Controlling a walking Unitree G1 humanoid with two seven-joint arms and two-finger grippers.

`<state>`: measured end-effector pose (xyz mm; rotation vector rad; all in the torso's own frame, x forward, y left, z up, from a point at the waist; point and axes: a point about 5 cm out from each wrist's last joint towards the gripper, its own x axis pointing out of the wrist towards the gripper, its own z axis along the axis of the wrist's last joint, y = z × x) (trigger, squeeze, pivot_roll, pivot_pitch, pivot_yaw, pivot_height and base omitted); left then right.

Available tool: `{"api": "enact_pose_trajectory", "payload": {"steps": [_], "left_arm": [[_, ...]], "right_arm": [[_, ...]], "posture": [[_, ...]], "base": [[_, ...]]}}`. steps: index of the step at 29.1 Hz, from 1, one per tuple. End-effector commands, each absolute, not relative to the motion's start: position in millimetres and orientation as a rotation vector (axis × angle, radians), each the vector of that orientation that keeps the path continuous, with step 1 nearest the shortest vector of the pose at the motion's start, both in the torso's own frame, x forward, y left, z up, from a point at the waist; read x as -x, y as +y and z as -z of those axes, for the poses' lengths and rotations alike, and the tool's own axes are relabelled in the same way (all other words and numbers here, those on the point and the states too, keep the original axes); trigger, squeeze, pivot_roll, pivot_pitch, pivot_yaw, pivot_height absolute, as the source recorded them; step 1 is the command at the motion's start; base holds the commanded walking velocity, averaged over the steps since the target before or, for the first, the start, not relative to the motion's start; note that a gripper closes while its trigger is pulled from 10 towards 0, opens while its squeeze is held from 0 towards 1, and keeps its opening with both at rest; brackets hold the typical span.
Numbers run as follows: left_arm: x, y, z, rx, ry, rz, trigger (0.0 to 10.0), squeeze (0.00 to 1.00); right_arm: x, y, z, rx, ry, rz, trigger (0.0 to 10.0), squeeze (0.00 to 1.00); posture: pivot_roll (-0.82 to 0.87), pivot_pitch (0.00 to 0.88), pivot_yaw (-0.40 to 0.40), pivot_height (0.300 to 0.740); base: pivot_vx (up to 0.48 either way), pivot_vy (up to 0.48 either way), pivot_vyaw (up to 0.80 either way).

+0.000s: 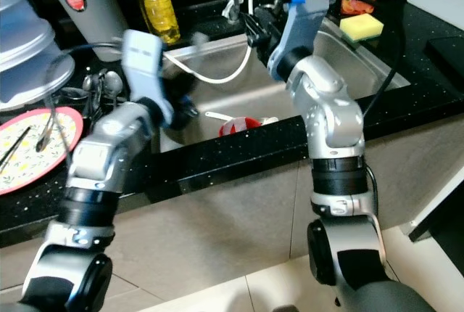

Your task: Kitchen organization

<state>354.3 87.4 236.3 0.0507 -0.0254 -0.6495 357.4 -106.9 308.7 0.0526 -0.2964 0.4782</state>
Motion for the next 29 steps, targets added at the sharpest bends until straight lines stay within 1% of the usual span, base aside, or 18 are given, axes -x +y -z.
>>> {"api": "enact_pose_trajectory", "payload": {"steps": [1,3,6,7,8,9,10,11,12,13,14,20,24,25,26,27,28,29], "left_arm": [[-357,91,-235,-0.055,-0.017,0.664,10.0,0.00],[-375,84,-234,-0.032,0.047,0.670,10.0,0.00],[-383,80,-231,-0.025,0.084,0.656,10.0,0.00],[-387,73,-225,-0.041,0.116,0.659,10.0,0.15],[-387,73,-225,-0.041,0.116,0.659,10.0,0.15],[-388,70,-222,-0.049,0.128,0.672,10.0,0.31],[-389,67,-220,-0.059,0.139,0.681,10.0,0.41],[-389,67,-220,-0.059,0.139,0.681,10.0,0.41],[-389,64,-216,-0.075,0.153,0.693,10.0,0.68],[-389,64,-216,-0.075,0.153,0.693,10.0,0.68],[-390,64,-215,-0.086,0.154,0.691,10.0,1.00],[-391,71,-218,-0.067,0.134,0.665,10.0,1.00],[-395,91,-237,-0.031,0.027,0.582,10.0,1.00],[-395,98,-242,-0.028,-0.005,0.550,10.0,0.00],[-395,98,-242,-0.028,-0.005,0.550,10.0,0.00],[-394,105,-247,-0.037,-0.031,0.512,10.0,0.00],[-392,118,-251,-0.057,-0.054,0.442,10.0,0.00],[-392,118,-251,-0.057,-0.054,0.442,10.0,0.00]], "right_arm": [[-355,-101,-308,-0.039,-0.302,-0.494,10.0,0.00],[-357,-105,-306,-0.037,-0.291,-0.477,10.0,0.00],[-357,-104,-306,-0.037,-0.290,-0.477,10.0,0.00],[-357,-102,-305,-0.040,-0.268,-0.495,10.0,0.00],[-357,-102,-305,-0.040,-0.268,-0.495,10.0,0.00],[-356,-100,-304,-0.037,-0.255,-0.512,10.0,0.00],[-356,-97,-303,-0.029,-0.238,-0.541,10.0,0.00],[-356,-97,-303,-0.029,-0.238,-0.541,10.0,0.00],[-353,-93,-300,-0.025,-0.216,-0.591,10.0,0.00],[-353,-93,-300,-0.025,-0.216,-0.591,10.0,0.00],[-352,-91,-299,-0.025,-0.210,-0.612,10.0,0.00],[-351,-89,-301,-0.041,-0.214,-0.628,10.0,0.00],[-351,-88,-302,-0.050,-0.217,-0.627,10.0,0.00],[-352,-88,-302,-0.052,-0.217,-0.628,10.0,0.00],[-352,-88,-302,-0.052,-0.217,-0.628,10.0,0.00],[-352,-88,-303,-0.054,-0.219,-0.629,10.0,0.00],[-352,-87,-303,-0.059,-0.221,-0.633,10.0,0.00],[-352,-87,-303,-0.059,-0.221,-0.633,10.0,0.00]], "posture": [[-0.11,0.000,0.135,0.740],[-0.11,0.000,0.136,0.740],[-0.11,0.000,0.136,0.740],[-0.11,0.000,0.135,0.740],[-0.11,0.000,0.135,0.740],[-0.12,0.000,0.133,0.740],[-0.12,0.000,0.131,0.740],[-0.12,0.000,0.131,0.740],[-0.12,0.000,0.129,0.740],[-0.12,0.000,0.129,0.740],[-0.12,0.000,0.129,0.740],[-0.11,0.003,0.124,0.740],[-0.09,0.003,0.120,0.740],[-0.09,0.004,0.118,0.740],[-0.09,0.004,0.118,0.740],[-0.08,0.004,0.114,0.740],[-0.07,0.005,0.111,0.740],[-0.07,0.005,0.111,0.740]], "base": [[0.000,0.000,0.00],[0.000,0.000,0.00],[0.000,0.000,0.00],[0.000,0.000,0.00],[0.000,0.000,0.00],[0.000,0.000,0.00],[0.000,0.000,0.00],[0.000,0.000,0.00],[0.000,0.000,0.00],[0.000,0.000,0.00],[0.000,0.000,0.00],[0.000,0.000,0.00],[0.000,0.000,0.00],[0.000,0.000,0.00],[0.000,0.000,0.00],[0.000,0.000,0.00],[0.000,0.000,0.00],[0.000,0.000,0.00]]}}
